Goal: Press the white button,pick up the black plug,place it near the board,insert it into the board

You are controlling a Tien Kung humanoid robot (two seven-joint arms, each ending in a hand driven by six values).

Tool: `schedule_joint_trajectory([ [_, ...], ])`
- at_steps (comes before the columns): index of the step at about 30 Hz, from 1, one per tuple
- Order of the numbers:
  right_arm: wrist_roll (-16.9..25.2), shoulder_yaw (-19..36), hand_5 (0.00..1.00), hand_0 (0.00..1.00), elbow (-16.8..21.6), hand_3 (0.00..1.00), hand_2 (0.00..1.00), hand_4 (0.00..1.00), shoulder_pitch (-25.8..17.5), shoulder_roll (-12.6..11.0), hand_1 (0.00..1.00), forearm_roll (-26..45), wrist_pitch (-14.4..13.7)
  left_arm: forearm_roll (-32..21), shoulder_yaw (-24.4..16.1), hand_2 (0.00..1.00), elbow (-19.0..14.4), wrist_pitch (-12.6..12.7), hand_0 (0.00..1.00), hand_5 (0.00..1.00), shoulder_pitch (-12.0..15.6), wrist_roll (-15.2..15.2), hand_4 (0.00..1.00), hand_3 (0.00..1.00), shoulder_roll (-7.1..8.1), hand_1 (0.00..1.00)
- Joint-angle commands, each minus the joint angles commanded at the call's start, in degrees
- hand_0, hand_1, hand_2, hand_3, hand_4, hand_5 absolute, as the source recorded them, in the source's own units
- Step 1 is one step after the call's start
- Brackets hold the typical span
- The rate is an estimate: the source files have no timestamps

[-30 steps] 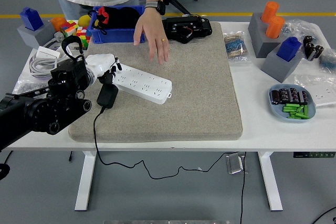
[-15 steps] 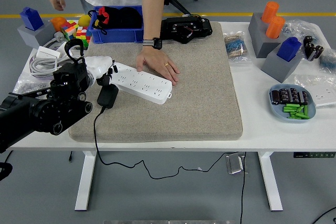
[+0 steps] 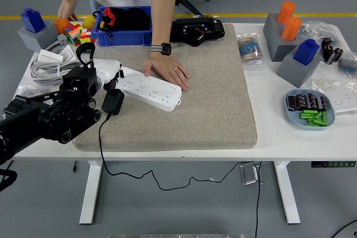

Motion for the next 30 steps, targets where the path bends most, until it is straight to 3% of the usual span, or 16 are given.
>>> schedule_joint_trajectory([
  [4, -0.02, 0.15, 0.433, 0.764, -0.01, 0.616, 0.631, 0.665, -0.05, 0.06, 0.646, -0.03, 0.02, 0.06, -0.03, 0.098, -0.18, -0.02, 0.102, 0.002, 0.17, -0.03, 0.002, 0.675, 0.09, 0.042],
  [9, -0.06, 0.43, 0.433, 0.765, -0.11, 0.615, 0.631, 0.664, -0.27, 0.19, 0.646, -0.19, 0.02, 1.94, -3.78, 0.098, -2.57, 0.40, 0.101, 0.002, 0.33, -0.19, 0.002, 0.669, 1.03, 0.042],
  [13, -0.03, 0.64, 0.433, 0.765, -0.04, 0.615, 0.631, 0.664, -0.35, 0.22, 0.646, -0.24, 0.00, 3.47, -8.47, 0.098, -6.37, 0.97, 0.101, 0.002, 0.90, -0.27, 0.002, 0.669, 2.34, 0.042],
  [19, -0.01, 0.74, 0.433, 0.765, 0.04, 0.616, 0.631, 0.664, -0.38, 0.33, 0.646, -0.30, 0.01, 5.00, -16.80, 0.099, -13.76, 1.78, 0.102, 0.002, 4.09, 0.58, 0.002, 0.664, 4.41, 0.043],
  [20, 0.00, 0.78, 0.433, 0.766, 0.05, 0.616, 0.631, 0.664, -0.42, 0.34, 0.646, -0.31, 0.01, 5.12, -18.13, 0.269, -14.95, 2.07, 0.160, 0.002, 4.90, 0.51, 0.371, 0.616, 4.76, 0.208],
  [25, 0.00, 2.17, 0.433, 0.766, -0.06, 0.616, 0.631, 0.664, -1.33, 0.66, 0.646, -0.67, -0.07, 2.94, -25.16, 0.269, -22.12, 3.75, 0.160, 0.002, 11.53, -1.29, 0.371, 0.616, 6.27, 0.208],
  [26, -0.02, 2.35, 0.433, 0.765, -0.06, 0.615, 0.632, 0.664, -1.50, 0.72, 0.646, -0.78, -0.05, 3.09, -26.22, 0.634, -23.43, 4.20, 0.391, 0.002, 12.75, -1.67, 0.705, 0.688, 6.55, 0.599],
  [30, 0.08, 3.23, 0.433, 0.765, 0.21, 0.615, 0.632, 0.664, -2.03, 0.80, 0.646, -1.08, -0.09, 3.44, -30.70, 0.634, -28.31, 6.72, 0.391, 0.002, 18.23, -3.49, 0.705, 0.688, 7.34, 0.599],
])
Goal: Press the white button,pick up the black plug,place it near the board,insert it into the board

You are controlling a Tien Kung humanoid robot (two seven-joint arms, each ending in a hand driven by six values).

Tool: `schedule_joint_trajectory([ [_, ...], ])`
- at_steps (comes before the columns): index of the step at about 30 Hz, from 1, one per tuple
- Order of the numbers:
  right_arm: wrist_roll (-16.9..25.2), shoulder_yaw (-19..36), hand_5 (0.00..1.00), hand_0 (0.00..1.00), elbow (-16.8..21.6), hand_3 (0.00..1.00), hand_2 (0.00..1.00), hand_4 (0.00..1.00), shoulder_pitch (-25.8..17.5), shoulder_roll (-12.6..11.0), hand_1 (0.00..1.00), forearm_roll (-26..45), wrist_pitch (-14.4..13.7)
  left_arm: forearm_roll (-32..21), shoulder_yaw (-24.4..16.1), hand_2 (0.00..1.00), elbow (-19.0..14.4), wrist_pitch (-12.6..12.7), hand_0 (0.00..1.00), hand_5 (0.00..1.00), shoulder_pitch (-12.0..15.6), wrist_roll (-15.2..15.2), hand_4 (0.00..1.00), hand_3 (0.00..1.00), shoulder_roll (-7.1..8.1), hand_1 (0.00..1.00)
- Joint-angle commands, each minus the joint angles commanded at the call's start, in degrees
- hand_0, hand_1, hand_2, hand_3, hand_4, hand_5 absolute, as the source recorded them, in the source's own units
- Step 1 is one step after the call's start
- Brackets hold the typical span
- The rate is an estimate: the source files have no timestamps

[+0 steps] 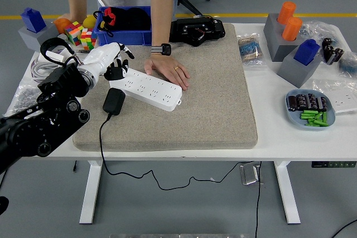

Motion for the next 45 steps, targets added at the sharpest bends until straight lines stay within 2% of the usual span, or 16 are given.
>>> schedule_joint_trajectory([
  [1, 0.00, 0.17, 0.433, 0.765, 0.05, 0.615, 0.632, 0.664, -0.09, 0.01, 0.646, -0.08, 0.01, 0.26, -0.90, 0.634, -0.86, 0.41, 0.391, 0.002, 1.22, -0.29, 0.705, 0.688, 0.10, 0.599],
  [2, 0.01, 0.25, 0.433, 0.765, 0.10, 0.615, 0.632, 0.664, -0.16, 0.02, 0.646, -0.12, 0.02, 0.45, -1.63, 0.792, -1.53, 0.76, 0.663, 0.227, 2.16, -0.55, 0.858, 0.794, 0.15, 0.774],
  [7, 0.05, 0.20, 0.433, 0.765, 0.16, 0.615, 0.632, 0.664, -0.14, -0.32, 0.646, -0.39, -0.01, 2.37, -6.24, 0.792, -5.19, 1.08, 0.663, 0.227, 7.91, 0.64, 0.858, 0.794, 0.48, 0.774],
  [8, 0.04, 0.05, 0.433, 0.765, 0.15, 0.616, 0.631, 0.665, -0.04, -0.44, 0.646, -0.43, 0.00, 2.75, -6.99, 0.898, -5.58, 1.11, 0.856, 0.455, 8.83, 0.86, 0.963, 0.895, 0.47, 0.900],
  [13, 0.01, 0.06, 0.433, 0.765, 0.22, 0.616, 0.631, 0.665, 0.10, -0.68, 0.646, -0.58, 0.06, 4.21, -8.85, 0.898, -7.15, 1.75, 0.856, 0.455, 12.41, 1.23, 0.963, 0.895, 0.89, 0.900],
  [14, 0.07, 0.06, 0.432, 0.766, 0.25, 0.615, 0.632, 0.664, 0.01, -0.77, 0.646, -0.57, 0.01, 4.81, -8.87, 0.929, -7.42, 1.77, 0.867, 0.528, 13.09, 1.45, 0.998, 0.916, 1.09, 0.931],
  [19, 0.14, 1.30, 0.432, 0.766, 0.41, 0.615, 0.632, 0.664, -0.79, -0.56, 0.646, -0.62, -0.03, 6.17, -8.65, 0.929, -7.70, 2.04, 0.867, 0.528, 15.40, 2.00, 0.998, 0.916, 0.81, 0.931],
  [20, 0.10, 1.59, 0.432, 0.765, 0.40, 0.615, 0.631, 0.664, -1.00, -0.39, 0.646, -0.72, 0.02, 6.34, -8.58, 0.869, -7.67, 2.42, 0.858, 0.448, 15.71, 1.88, 0.985, 0.835, 0.61, 0.884],
  [23, 0.00, 1.89, 0.432, 0.765, 0.19, 0.615, 0.631, 0.664, -1.27, 0.02, 0.646, -1.02, 0.06, 7.10, -8.42, 0.869, -7.22, 3.14, 0.858, 0.448, 16.23, 1.92, 0.985, 0.835, 0.22, 0.884],
  [25, 0.01, 1.73, 0.432, 0.765, 0.18, 0.615, 0.631, 0.664, -1.22, 0.04, 0.646, -1.04, 0.05, 7.44, -7.66, 0.869, -6.72, 3.68, 0.858, 0.448, 15.75, 2.20, 0.985, 0.835, 0.41, 0.884],
  [26, 0.01, 1.64, 0.432, 0.765, 0.21, 0.615, 0.632, 0.664, -1.15, 0.02, 0.646, -1.00, 0.06, 7.69, -7.31, 0.821, -6.41, 3.94, 0.836, 0.417, 15.45, 2.38, 0.989, 0.801, 0.48, 0.836],
  [31, 0.04, 1.28, 0.432, 0.765, 0.21, 0.615, 0.632, 0.664, -1.04, -0.10, 0.646, -0.97, 0.03, 11.34, -6.91, 0.821, -4.53, 3.55, 0.836, 0.417, 14.66, 4.13, 0.989, 0.801, 0.11, 0.836],
  [32, 0.06, 1.25, 0.432, 0.765, 0.22, 0.615, 0.632, 0.664, -1.02, -0.11, 0.646, -0.96, 0.03, 11.64, -6.84, 0.731, -4.28, 3.49, 0.773, 0.200, 14.56, 4.28, 0.932, 0.757, 0.05, 0.772],
  [37, 0.08, 0.99, 0.432, 0.765, 0.26, 0.615, 0.632, 0.664, -0.87, -0.09, 0.646, -0.84, 0.06, 12.36, -5.42, 0.731, -1.64, 3.31, 0.773, 0.200, 13.86, 4.76, 0.932, 0.757, -0.45, 0.772],
  [38, 0.07, 0.94, 0.431, 0.766, 0.27, 0.615, 0.632, 0.665, -0.85, -0.08, 0.646, -0.82, 0.07, 12.35, -5.27, 0.694, -1.39, 3.32, 0.697, 0.137, 13.83, 4.76, 0.912, 0.746, -0.51, 0.723],
  [45, 0.09, 0.85, 0.431, 0.765, 0.19, 0.615, 0.632, 0.665, -0.89, -0.08, 0.647, -0.80, 0.02, 11.83, -3.95, 0.684, 0.17, 3.96, 0.674, 0.136, 13.42, 4.62, 0.909, 0.743, -1.16, 0.703],
])
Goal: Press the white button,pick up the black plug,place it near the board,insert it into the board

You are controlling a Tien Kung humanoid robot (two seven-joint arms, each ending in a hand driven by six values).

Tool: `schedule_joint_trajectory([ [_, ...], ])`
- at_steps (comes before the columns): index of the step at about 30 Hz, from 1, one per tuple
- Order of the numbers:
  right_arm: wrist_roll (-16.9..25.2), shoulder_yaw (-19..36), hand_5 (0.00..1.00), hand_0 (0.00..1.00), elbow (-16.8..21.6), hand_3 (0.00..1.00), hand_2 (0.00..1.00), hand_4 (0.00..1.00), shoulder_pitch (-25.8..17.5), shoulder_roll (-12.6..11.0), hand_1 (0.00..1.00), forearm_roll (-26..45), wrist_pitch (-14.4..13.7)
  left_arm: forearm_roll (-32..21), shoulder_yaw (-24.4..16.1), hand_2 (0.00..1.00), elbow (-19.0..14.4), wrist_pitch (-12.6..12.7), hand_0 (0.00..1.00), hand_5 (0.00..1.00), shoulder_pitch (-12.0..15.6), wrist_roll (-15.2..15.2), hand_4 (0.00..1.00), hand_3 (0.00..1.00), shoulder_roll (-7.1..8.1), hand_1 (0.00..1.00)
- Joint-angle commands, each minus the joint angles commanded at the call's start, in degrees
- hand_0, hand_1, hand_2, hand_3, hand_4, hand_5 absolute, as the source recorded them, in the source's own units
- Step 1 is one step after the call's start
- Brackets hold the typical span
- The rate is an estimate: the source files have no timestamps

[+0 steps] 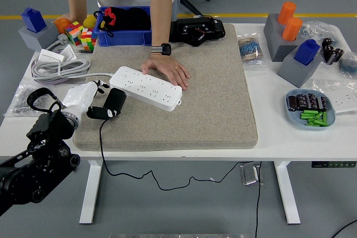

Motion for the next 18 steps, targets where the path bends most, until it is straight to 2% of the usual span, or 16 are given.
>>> schedule_joint_trajectory([
  [8, -0.02, 0.05, 0.431, 0.765, 0.00, 0.614, 0.632, 0.665, 0.13, 0.03, 0.646, -0.07, 0.01, 0.32, -0.91, 0.680, 0.08, 0.64, 0.654, 0.140, -0.29, -0.03, 0.908, 0.743, -0.56, 0.695],
  [16, 0.05, 0.23, 0.431, 0.766, 0.07, 0.614, 0.631, 0.665, 0.33, 0.03, 0.647, -0.10, 0.04, -0.09, -1.94, 0.697, -0.90, -0.98, 0.655, 0.147, -0.37, 0.57, 0.908, 0.769, -0.13, 0.709],
  [17, 0.06, 0.26, 0.430, 0.766, 0.07, 0.614, 0.632, 0.665, 0.33, 0.02, 0.647, -0.09, 0.03, -0.28, -1.89, 0.855, -0.93, -1.09, 0.763, 0.203, -0.41, 0.56, 0.931, 0.849, -0.14, 0.836],
  [18, 0.05, 0.24, 0.430, 0.766, 0.06, 0.614, 0.632, 0.665, 0.33, 0.01, 0.647, -0.10, 0.04, -0.48, -1.82, 0.855, -0.94, -1.11, 0.763, 0.203, -0.46, 0.51, 0.931, 0.849, -0.18, 0.836],
])
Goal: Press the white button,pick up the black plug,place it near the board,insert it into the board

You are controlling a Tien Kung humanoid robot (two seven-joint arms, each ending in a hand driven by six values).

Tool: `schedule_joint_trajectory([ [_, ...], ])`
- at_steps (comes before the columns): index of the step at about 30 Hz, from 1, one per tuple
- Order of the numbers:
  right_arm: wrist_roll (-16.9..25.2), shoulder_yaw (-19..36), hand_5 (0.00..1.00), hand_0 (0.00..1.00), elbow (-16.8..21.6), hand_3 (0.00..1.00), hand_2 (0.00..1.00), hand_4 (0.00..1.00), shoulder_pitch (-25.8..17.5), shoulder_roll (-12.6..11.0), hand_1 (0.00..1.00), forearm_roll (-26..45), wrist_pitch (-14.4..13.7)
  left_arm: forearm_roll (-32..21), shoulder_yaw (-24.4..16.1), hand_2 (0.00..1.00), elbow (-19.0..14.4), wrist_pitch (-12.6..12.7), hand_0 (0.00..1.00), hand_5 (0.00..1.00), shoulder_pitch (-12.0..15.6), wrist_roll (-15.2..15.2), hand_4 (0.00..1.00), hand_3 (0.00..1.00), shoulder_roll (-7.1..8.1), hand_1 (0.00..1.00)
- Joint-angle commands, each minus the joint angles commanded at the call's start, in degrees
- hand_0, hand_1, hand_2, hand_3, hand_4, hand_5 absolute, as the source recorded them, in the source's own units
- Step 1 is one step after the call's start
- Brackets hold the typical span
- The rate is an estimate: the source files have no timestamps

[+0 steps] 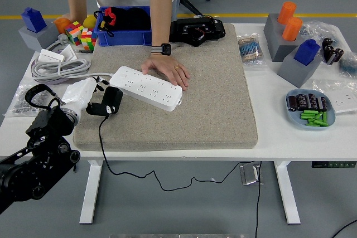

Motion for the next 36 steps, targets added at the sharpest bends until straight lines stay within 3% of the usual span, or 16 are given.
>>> schedule_joint_trajectory([
  [4, 0.02, -0.17, 0.430, 0.766, -0.01, 0.614, 0.632, 0.665, 0.01, 0.02, 0.647, 0.11, 0.13, -0.93, 0.17, 0.855, -0.04, -0.08, 0.763, 0.203, -0.04, -0.20, 0.931, 0.849, -0.30, 0.836],
  [5, 0.03, -0.21, 0.430, 0.766, 0.00, 0.614, 0.632, 0.665, 0.03, 0.03, 0.648, 0.16, 0.16, -1.26, 0.21, 0.954, -0.16, -0.21, 0.823, 0.446, -0.01, -0.16, 0.998, 0.944, -0.34, 0.916],
  [10, 0.08, -0.33, 0.430, 0.766, 0.01, 0.614, 0.632, 0.665, 0.06, 0.06, 0.648, 0.30, 0.27, -2.68, 0.30, 0.954, -1.12, -0.87, 0.823, 0.446, 0.15, 0.15, 0.998, 0.944, -0.46, 0.916],
  [11, 0.07, -0.32, 0.429, 0.765, -0.01, 0.614, 0.631, 0.666, 0.05, 0.08, 0.648, 0.28, 0.27, -2.73, 0.23, 0.960, -1.18, -0.98, 0.829, 0.519, 0.14, 0.33, 0.998, 0.967, -0.50, 0.916],
  [17, 0.05, -0.45, 0.424, 0.766, -0.02, 0.614, 0.632, 0.667, -0.04, 0.01, 0.647, 0.28, 0.32, -2.78, -0.28, 0.959, -1.75, -1.15, 0.829, 0.530, 0.23, 0.94, 0.998, 0.967, -0.45, 0.917],
  [22, 0.00, -0.47, 0.424, 0.766, -0.02, 0.614, 0.632, 0.667, 0.03, 0.03, 0.647, 0.33, 0.19, -2.16, 0.79, 0.959, -0.69, 0.18, 0.829, 0.530, -0.36, 1.46, 0.998, 0.967, -0.60, 0.917],
  [23, 0.01, -0.49, 0.424, 0.766, 0.02, 0.614, 0.632, 0.667, 0.06, 0.04, 0.647, 0.38, 0.18, -1.85, 1.04, 0.902, -0.44, 0.30, 0.798, 0.476, -0.45, 1.78, 0.998, 0.909, -0.67, 0.874],
  [28, 0.01, -0.55, 0.424, 0.766, 0.06, 0.614, 0.632, 0.667, 0.14, 0.07, 0.647, 0.43, 0.11, -1.69, 1.90, 0.902, 0.29, 0.76, 0.798, 0.476, -0.65, 3.44, 0.998, 0.909, -1.05, 0.874],
  [29, -0.01, -0.59, 0.425, 0.766, 0.03, 0.614, 0.632, 0.668, 0.14, 0.08, 0.648, 0.42, 0.10, -1.75, 2.12, 0.760, 0.46, 0.99, 0.700, 0.353, -0.74, 3.49, 0.984, 0.786, -1.17, 0.716],
  [34, -0.01, -0.61, 0.425, 0.766, -0.01, 0.614, 0.632, 0.668, 0.12, 0.09, 0.648, 0.39, 0.05, -1.93, 2.83, 0.760, 0.91, 2.08, 0.700, 0.353, -1.13, 3.12, 0.984, 0.786, -1.57, 0.716],
  [35, -0.01, -0.62, 0.426, 0.766, -0.03, 0.614, 0.632, 0.667, 0.12, 0.08, 0.648, 0.39, 0.04, -1.96, 2.95, 0.683, 0.97, 2.22, 0.633, 0.339, -1.19, 3.05, 0.977, 0.760, -1.63, 0.658],
  [36, -0.01, -0.62, 0.426, 0.766, -0.03, 0.614, 0.632, 0.667, 0.12, 0.08, 0.648, 0.39, 0.04, -1.96, 3.03, 0.683, 1.01, 2.30, 0.633, 0.339, -1.24, 3.03, 0.977, 0.760, -1.69, 0.658],
])
